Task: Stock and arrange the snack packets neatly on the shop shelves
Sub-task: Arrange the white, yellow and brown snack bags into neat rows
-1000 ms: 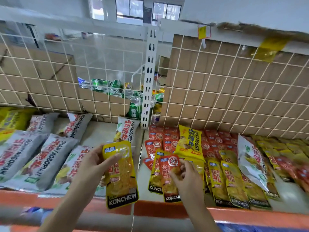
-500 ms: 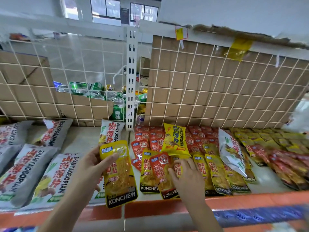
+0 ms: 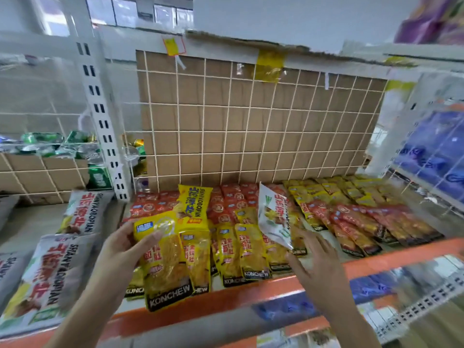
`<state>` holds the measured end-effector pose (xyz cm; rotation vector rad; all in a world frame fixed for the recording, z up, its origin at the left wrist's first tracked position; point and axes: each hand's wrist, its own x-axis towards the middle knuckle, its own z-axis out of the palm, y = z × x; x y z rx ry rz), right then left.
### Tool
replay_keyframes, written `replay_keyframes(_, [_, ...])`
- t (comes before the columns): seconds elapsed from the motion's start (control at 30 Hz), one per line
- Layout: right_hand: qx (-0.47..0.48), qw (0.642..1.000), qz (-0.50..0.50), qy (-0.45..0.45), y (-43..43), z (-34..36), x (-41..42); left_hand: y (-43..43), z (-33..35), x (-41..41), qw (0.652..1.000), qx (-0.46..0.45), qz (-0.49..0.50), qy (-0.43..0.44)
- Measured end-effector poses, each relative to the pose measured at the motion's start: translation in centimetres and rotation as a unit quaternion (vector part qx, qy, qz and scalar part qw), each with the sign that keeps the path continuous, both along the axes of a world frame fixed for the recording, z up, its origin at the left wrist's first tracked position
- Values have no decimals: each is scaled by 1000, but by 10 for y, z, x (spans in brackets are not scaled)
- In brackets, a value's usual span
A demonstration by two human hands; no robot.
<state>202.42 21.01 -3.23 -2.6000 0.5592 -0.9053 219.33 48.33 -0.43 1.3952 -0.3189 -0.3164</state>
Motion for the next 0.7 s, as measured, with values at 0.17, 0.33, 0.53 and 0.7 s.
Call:
replay_keyframes(0.17, [1, 1000, -22, 7, -69, 2, -60, -72, 9, -45, 1000, -1, 24, 0])
replay_keyframes(0.33, [25, 999, -31, 24, -130, -1, -109, -126, 0, -73, 999, 18, 20, 24])
replay_keyframes(0.53, [22, 999, -29, -9, -172, 1, -147, -186, -4, -100, 999, 45, -22, 15])
replay_keyframes(0.7, [18, 999, -50, -2, -197, 2, -152, -239, -3, -102, 984, 150, -31, -93])
